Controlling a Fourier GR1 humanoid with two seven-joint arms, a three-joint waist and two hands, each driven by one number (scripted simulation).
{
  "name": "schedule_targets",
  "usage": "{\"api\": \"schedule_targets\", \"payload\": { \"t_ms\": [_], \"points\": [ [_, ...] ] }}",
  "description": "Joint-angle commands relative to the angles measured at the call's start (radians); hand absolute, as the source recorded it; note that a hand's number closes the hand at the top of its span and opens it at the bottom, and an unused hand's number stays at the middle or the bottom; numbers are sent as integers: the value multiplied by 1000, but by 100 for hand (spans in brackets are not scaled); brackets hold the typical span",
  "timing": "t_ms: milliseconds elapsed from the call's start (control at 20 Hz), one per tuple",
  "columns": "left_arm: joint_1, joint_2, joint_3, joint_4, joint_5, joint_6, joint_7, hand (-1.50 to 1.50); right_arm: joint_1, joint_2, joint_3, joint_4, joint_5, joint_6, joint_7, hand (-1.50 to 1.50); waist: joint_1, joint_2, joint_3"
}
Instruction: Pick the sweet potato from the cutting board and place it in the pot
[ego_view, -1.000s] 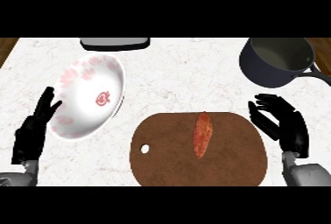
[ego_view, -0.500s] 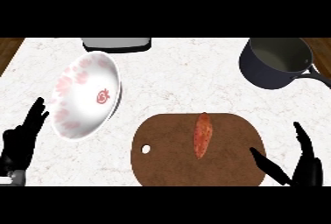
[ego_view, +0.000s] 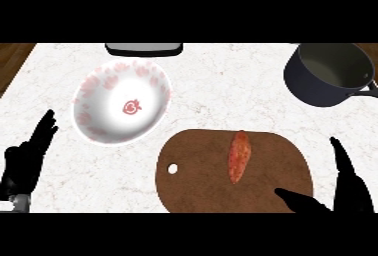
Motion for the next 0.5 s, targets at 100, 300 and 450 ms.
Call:
{"api": "schedule_targets", "payload": {
  "t_ms": [100, 300, 450],
  "points": [
    [-36, 1, -9, -26, -1, -10, 36, 0, -171, -30, 31, -76, -73, 371, 356, -150, 33, 8, 2],
    [-35, 4, -3, -33, 5, -20, 40, 0, -275, 10, 37, -43, -203, 527, 497, -150, 44, 9, 4],
    [-40, -29, -22, -2, -21, 4, 21, 0, -339, 59, 48, 0, -265, 573, 580, -150, 31, 10, 4]
  ]
}}
